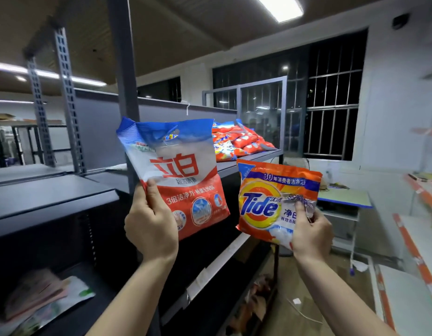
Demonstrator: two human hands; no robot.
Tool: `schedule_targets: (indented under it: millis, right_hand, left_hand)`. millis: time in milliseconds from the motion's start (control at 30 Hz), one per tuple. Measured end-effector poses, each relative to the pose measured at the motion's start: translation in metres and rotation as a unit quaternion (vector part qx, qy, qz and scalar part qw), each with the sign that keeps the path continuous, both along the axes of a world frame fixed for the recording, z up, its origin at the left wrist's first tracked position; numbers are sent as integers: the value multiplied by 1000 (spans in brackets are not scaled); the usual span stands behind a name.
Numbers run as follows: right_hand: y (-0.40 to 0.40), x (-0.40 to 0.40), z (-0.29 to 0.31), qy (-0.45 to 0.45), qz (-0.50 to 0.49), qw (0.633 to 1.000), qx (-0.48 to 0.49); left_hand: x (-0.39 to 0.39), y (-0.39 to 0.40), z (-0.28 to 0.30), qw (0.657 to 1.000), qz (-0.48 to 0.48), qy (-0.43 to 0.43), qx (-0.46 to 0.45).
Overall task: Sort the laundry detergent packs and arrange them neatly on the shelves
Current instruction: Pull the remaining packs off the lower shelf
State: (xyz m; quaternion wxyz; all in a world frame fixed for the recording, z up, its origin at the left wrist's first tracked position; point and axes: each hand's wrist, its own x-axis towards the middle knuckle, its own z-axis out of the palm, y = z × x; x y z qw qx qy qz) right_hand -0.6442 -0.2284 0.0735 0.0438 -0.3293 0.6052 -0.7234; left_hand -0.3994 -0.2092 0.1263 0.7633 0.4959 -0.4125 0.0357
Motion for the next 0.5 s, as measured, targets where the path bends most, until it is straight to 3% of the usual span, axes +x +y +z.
schedule_targets:
  millis: [233, 500]
  right_hand:
    - [-95, -43, 9, 7, 5, 1000, -13]
    - [-182, -92, 29, -16, -5, 999, -44]
  left_hand:
    - [-41, -97, 21, 999, -3, 47, -7]
    - [-82, -201, 56, 998, 43, 41, -14]
